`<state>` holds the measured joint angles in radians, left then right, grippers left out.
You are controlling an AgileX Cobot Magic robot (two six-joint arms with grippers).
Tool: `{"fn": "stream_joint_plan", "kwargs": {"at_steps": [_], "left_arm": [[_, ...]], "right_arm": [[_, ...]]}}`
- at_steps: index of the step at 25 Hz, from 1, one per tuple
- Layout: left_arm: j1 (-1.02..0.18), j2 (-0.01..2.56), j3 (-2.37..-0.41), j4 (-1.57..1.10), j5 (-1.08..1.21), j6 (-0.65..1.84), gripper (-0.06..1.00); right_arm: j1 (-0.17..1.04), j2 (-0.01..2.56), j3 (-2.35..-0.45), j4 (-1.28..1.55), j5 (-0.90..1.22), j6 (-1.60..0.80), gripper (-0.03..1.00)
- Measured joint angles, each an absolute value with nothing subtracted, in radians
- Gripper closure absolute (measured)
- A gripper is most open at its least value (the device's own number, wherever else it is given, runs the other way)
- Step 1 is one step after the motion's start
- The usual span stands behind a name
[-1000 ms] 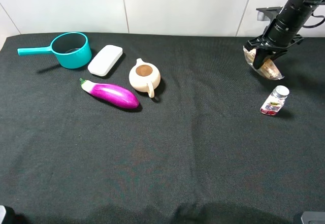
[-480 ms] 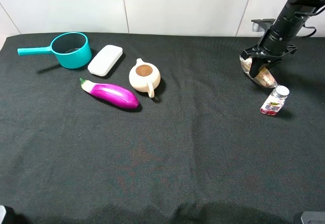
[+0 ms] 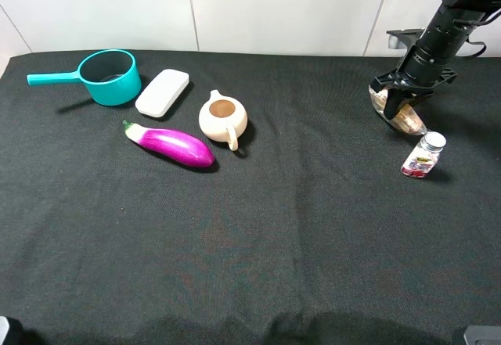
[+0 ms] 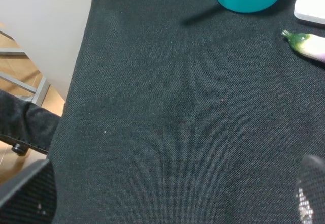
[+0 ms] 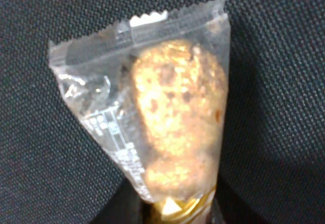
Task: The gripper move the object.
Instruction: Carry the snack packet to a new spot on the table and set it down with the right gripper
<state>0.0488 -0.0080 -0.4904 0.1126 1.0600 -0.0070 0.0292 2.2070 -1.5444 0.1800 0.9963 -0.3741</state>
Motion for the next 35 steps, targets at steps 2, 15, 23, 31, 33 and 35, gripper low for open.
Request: {"fn": "stream_joint_plan", "kwargs": {"at_steps": [2,15,23,31,33,35], "left_arm": [[0.049,-0.008,-0.490,0.113,1.060,-0.007,-0.05],[0.049,-0.008,-0.490,0.113,1.060,-0.007,-0.05],[0.049,-0.008,-0.490,0.113,1.060,-0.007,-0.05],[0.049,-0.008,-0.490,0.113,1.060,-0.007,-0.05],[0.049,-0.008,-0.490,0.113,1.060,-0.007,-0.05],[0.049,-0.008,-0.490,0.113,1.060,-0.007,-0.05]], "right_arm": [[0.029,2.207,-1.544,0.182,0.995,-0.374,0.83],[0.029,2.219,-1.544,0.183,0.993,-0.375,0.83],[0.029,2.220,-1.544,0.188,0.990,-0.375,0.83],[0.029,2.220,-1.544,0.193,0.990,-0.375,0.83],[0.029,2.220,-1.544,0.194,0.990,-0.375,0.83],[0.029,2.220,-1.544,0.194,0.990,-0.375,0.83]]}}
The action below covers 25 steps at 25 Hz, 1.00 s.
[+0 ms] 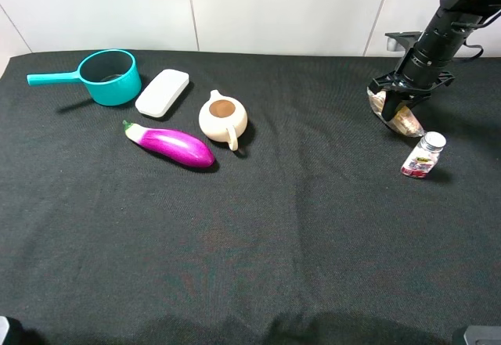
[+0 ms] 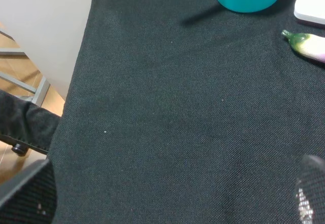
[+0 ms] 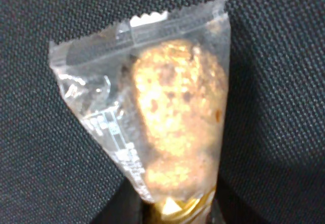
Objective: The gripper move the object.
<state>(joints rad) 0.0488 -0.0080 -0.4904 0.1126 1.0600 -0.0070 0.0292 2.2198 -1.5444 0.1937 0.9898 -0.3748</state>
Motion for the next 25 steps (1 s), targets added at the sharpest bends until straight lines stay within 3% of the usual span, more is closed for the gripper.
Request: {"fn": "stream_joint_plan", "kwargs": {"at_steps": [5,18,25], "left_arm": [[0.049,-0.008,-0.490,0.113,1.060,-0.007,-0.05],[0.049,-0.008,-0.490,0.113,1.060,-0.007,-0.05],[0.049,-0.008,-0.490,0.113,1.060,-0.007,-0.05]], "right_arm": [[0.029,2.220,-1.544,0.194,0.988,-0.375,0.80],[0.029,2.220,-1.544,0.178,0.965,-0.363,0.32],[0.029,2.220,-1.544,0.164,0.964,-0.346,0.27]]}}
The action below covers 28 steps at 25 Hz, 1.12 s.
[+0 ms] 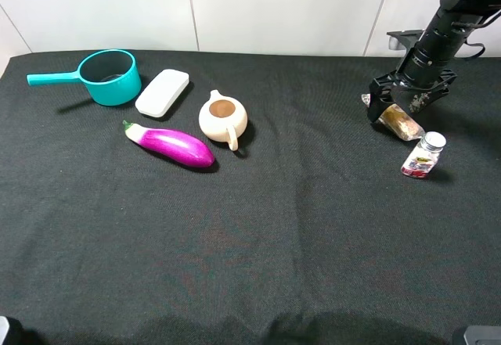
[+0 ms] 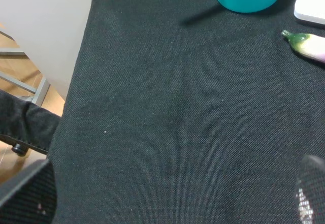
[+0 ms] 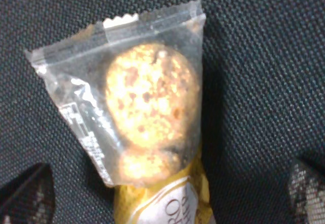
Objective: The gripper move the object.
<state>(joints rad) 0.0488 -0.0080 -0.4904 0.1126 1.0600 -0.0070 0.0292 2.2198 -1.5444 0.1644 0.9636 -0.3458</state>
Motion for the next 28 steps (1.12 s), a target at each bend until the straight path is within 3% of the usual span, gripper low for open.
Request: {"fn": "stream_joint_plan", "kwargs": {"at_steps": [15,28], "left_arm": [[0.049,-0.008,-0.490,0.113,1.060,-0.007,-0.05],[0.049,-0.008,-0.490,0.113,1.060,-0.007,-0.05]], "right_arm": [[0.029,2.203,-1.546,0.190,0.987,-0.337,0.27],[0.029,1.923,-1.547,0.069,1.143,-0.237,0.27]]}}
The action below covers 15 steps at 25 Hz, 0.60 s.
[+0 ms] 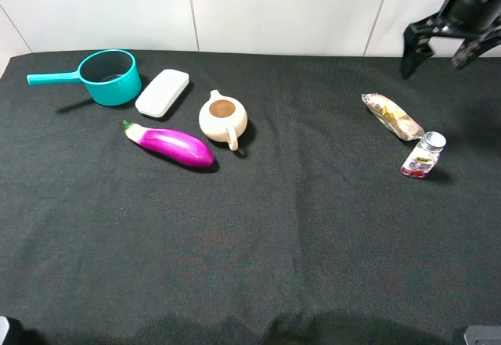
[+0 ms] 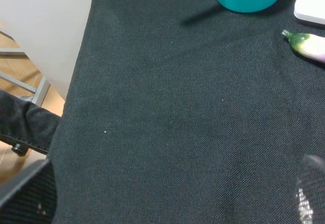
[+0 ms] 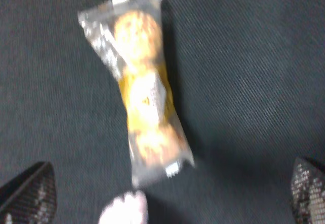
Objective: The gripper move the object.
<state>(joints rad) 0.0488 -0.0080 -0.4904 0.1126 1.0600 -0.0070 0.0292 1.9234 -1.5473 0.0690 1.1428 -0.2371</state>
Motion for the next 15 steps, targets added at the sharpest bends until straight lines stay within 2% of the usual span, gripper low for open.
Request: {"fn": "stream_joint_plan", "kwargs": {"at_steps": [7,15], "left_arm": [[0.049,-0.008,-0.490,0.113,1.060,-0.007,-0.05],[0.049,-0.008,-0.490,0.113,1.060,-0.007,-0.05]], "right_arm": [[0.029,1.747,-1.501,0.017,1.209,-0.172,0.27],[0.029,1.453,-1.248,-0.043,1.191,-0.108,0.27]]}}
